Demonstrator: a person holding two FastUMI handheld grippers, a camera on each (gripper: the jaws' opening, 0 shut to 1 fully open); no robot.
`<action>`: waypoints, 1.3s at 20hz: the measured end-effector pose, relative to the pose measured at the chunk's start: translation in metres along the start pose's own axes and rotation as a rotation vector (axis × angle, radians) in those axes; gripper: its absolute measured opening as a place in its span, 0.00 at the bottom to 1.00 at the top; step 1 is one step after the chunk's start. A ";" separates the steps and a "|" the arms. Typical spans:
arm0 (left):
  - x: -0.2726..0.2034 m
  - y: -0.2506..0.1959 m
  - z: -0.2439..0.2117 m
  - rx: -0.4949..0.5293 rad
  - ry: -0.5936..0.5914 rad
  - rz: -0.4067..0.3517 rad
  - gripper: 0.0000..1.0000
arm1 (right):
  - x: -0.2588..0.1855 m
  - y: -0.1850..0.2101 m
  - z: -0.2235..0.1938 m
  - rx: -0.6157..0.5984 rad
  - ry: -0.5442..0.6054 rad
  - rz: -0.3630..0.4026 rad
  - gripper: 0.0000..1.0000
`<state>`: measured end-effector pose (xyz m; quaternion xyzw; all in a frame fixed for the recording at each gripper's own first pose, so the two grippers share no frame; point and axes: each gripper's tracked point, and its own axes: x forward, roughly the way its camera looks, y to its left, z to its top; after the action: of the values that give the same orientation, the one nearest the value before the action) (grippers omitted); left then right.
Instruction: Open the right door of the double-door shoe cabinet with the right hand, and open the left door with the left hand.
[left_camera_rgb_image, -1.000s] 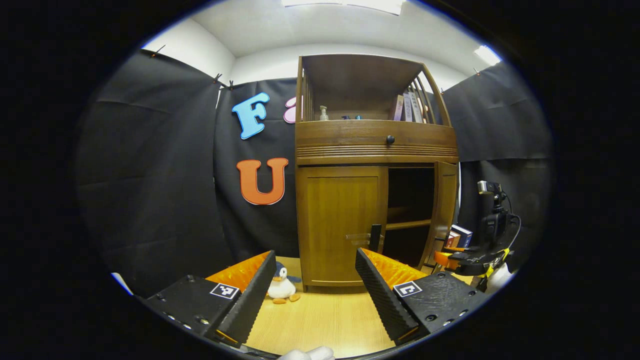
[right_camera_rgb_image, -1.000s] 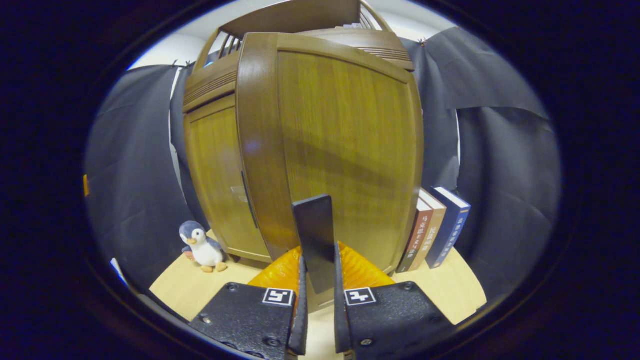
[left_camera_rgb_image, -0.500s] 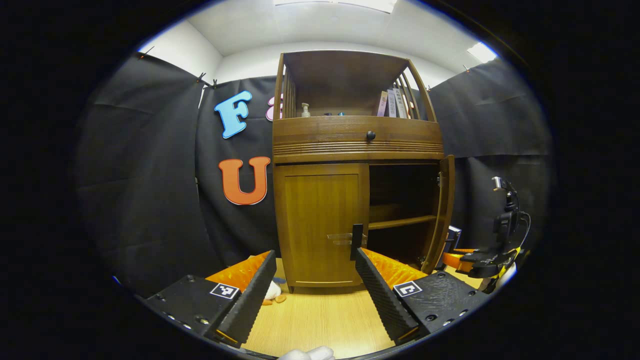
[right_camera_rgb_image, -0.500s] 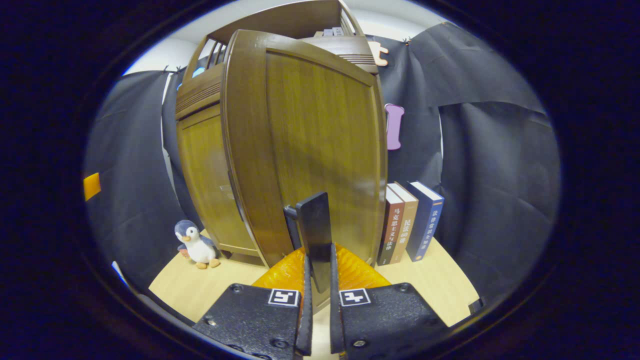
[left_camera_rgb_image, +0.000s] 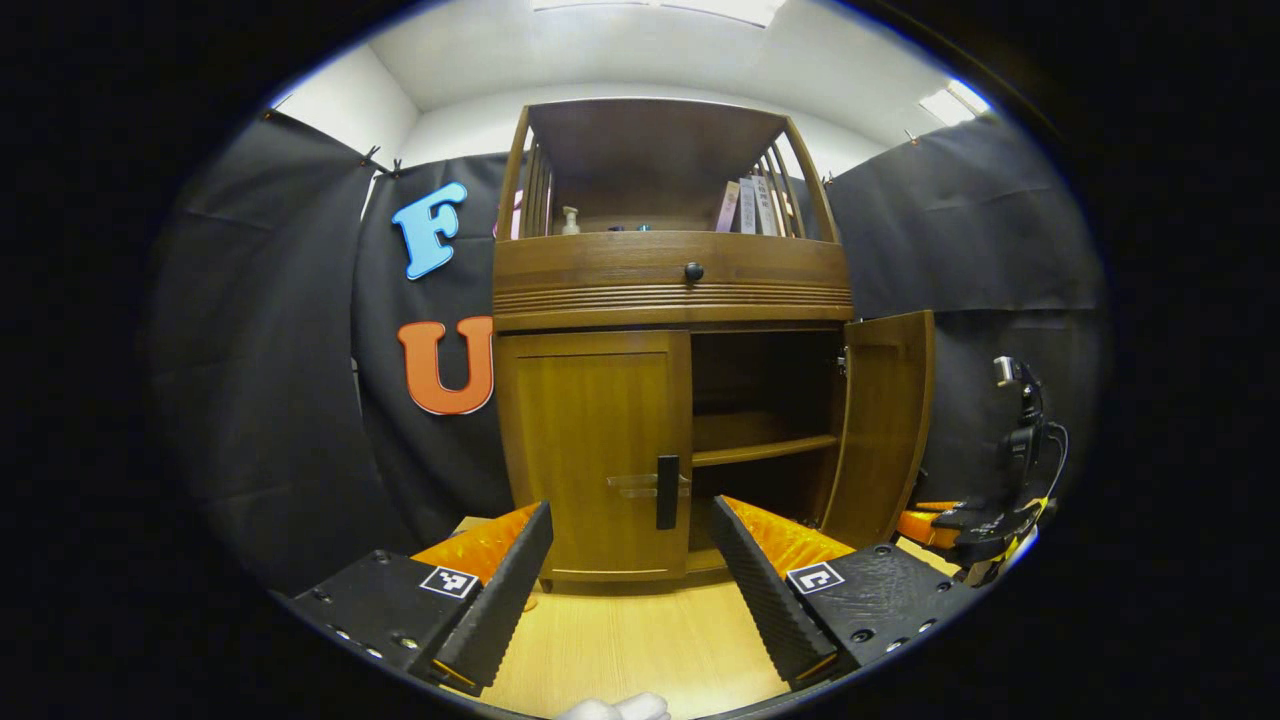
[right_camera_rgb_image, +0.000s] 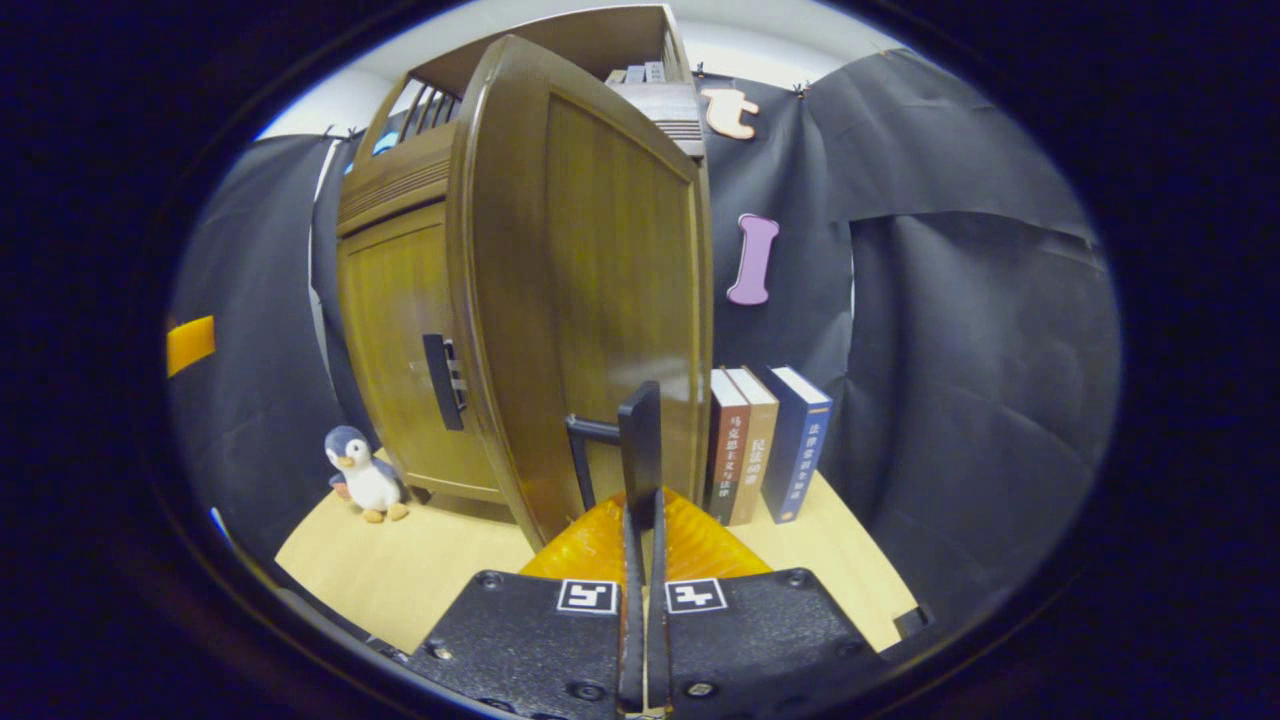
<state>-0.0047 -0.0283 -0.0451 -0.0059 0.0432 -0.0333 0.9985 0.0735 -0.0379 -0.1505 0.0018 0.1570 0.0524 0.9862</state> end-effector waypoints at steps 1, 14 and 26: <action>0.002 -0.004 0.000 -0.001 0.002 -0.007 0.96 | -0.002 -0.006 0.000 0.003 0.001 -0.008 0.05; 0.016 -0.036 -0.006 -0.001 0.020 -0.027 0.96 | -0.003 -0.091 0.005 0.055 0.015 -0.019 0.03; 0.024 -0.036 -0.011 0.001 0.039 -0.006 0.96 | 0.004 -0.121 0.007 -0.015 0.047 0.175 0.04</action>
<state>0.0159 -0.0659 -0.0574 -0.0049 0.0624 -0.0365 0.9974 0.0914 -0.1574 -0.1475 0.0070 0.1789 0.1395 0.9739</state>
